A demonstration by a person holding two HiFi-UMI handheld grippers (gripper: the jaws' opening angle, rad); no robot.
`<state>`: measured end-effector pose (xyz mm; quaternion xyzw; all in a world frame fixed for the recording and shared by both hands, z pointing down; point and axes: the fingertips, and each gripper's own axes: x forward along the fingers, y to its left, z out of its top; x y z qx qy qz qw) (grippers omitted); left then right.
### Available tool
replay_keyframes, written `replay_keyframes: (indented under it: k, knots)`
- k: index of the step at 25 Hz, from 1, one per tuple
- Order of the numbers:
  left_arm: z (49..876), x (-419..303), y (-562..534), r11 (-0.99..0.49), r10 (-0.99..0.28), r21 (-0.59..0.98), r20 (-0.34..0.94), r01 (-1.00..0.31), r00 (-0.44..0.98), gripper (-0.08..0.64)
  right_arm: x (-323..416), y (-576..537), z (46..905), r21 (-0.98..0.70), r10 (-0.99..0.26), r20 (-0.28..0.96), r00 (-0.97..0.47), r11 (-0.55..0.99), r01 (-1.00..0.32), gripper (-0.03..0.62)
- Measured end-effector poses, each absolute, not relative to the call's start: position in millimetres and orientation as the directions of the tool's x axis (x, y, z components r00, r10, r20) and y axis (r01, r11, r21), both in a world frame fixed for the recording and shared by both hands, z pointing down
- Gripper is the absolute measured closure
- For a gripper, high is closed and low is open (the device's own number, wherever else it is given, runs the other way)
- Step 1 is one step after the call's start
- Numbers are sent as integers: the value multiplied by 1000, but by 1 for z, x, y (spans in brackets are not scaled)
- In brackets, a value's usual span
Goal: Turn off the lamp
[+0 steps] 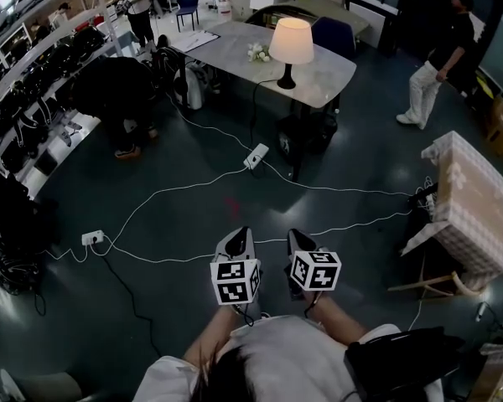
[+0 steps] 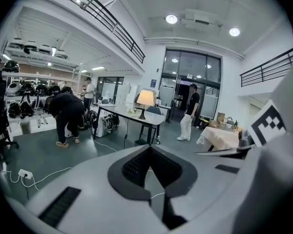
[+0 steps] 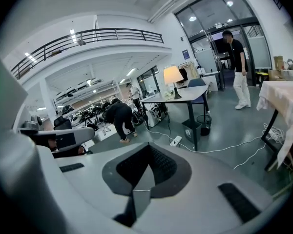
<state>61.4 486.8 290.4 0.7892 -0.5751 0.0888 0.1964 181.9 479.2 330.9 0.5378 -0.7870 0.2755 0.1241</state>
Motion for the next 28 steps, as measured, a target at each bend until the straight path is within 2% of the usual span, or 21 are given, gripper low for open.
replay_keyframes:
  k: [10, 28]
  knots:
    - [296, 56, 418, -261, -876, 244, 347, -934, 335, 554, 173, 421, 333, -271, -775, 504, -382, 278, -921, 594]
    - [276, -8, 251, -267, -885, 252, 317, -930, 341, 554, 108, 254, 316, -261, -783, 495, -378, 280, -924, 594]
